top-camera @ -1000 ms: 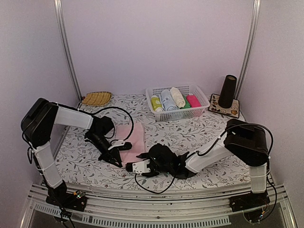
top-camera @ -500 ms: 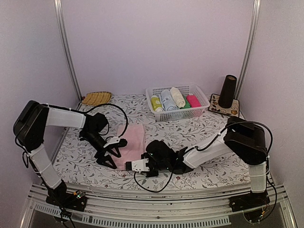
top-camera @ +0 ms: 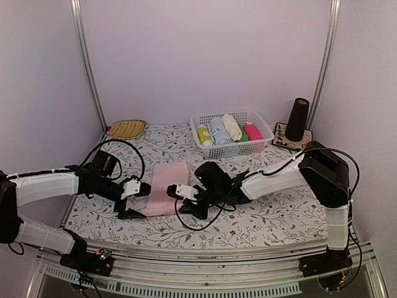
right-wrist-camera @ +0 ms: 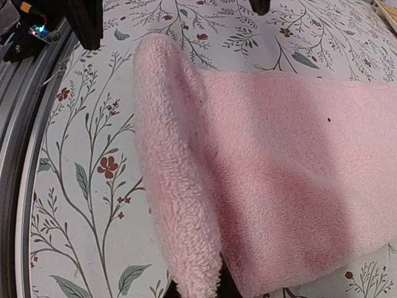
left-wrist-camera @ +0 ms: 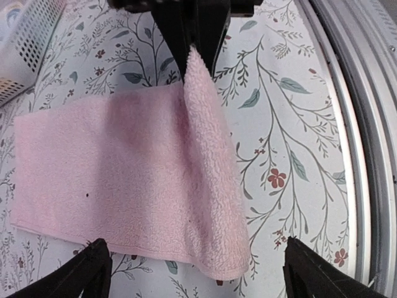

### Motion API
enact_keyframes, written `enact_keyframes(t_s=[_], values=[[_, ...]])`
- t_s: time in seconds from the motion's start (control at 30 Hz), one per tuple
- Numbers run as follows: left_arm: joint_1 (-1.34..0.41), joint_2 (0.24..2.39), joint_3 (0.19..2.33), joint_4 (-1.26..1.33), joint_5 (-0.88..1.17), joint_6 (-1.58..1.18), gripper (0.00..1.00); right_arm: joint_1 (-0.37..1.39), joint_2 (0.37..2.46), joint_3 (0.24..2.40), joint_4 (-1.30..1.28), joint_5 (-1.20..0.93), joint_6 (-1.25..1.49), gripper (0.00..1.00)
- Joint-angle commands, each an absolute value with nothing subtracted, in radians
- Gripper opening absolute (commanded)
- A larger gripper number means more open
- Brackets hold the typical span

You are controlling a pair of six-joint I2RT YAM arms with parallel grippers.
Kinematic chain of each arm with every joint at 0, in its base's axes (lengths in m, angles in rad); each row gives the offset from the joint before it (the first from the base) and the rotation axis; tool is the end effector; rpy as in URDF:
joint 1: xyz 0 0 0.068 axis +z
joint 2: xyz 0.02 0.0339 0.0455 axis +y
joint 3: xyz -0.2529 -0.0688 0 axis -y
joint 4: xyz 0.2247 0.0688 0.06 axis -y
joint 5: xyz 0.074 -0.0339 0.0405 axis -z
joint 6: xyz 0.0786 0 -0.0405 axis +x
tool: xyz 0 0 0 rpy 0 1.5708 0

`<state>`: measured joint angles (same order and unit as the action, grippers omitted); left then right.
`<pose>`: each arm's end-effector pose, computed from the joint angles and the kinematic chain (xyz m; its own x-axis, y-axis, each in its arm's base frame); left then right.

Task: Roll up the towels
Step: Roll the towel at the center of the board.

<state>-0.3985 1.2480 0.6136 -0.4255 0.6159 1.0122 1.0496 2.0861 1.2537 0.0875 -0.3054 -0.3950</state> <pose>0.1887 -0.1287 0.1480 0.0633 0.7244 -0.6865 0.9876 0.0536 0.1476 0.2034 0.4018 0.1068 0.0491 -0.6516 -0.7570 -0.9949 0.0352 -0.0948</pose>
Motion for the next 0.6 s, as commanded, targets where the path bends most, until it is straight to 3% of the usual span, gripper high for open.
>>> enact_keyframes(t_s=[0.0, 0.23, 0.57], values=[[-0.417, 1.201, 0.548, -0.248, 0.538, 0.979, 0.97, 1.006, 2.098, 1.297, 0.016, -0.468, -0.224, 0.02], [-0.514, 1.159, 0.456, -0.117, 0.417, 0.939, 0.96, 0.978, 2.139, 1.334, -0.023, -0.548, -0.111, 0.02], [-0.519, 1.259, 0.503, -0.121, 0.485, 0.836, 0.83, 0.974, 2.210, 1.384, -0.066, -0.627, -0.064, 0.03]])
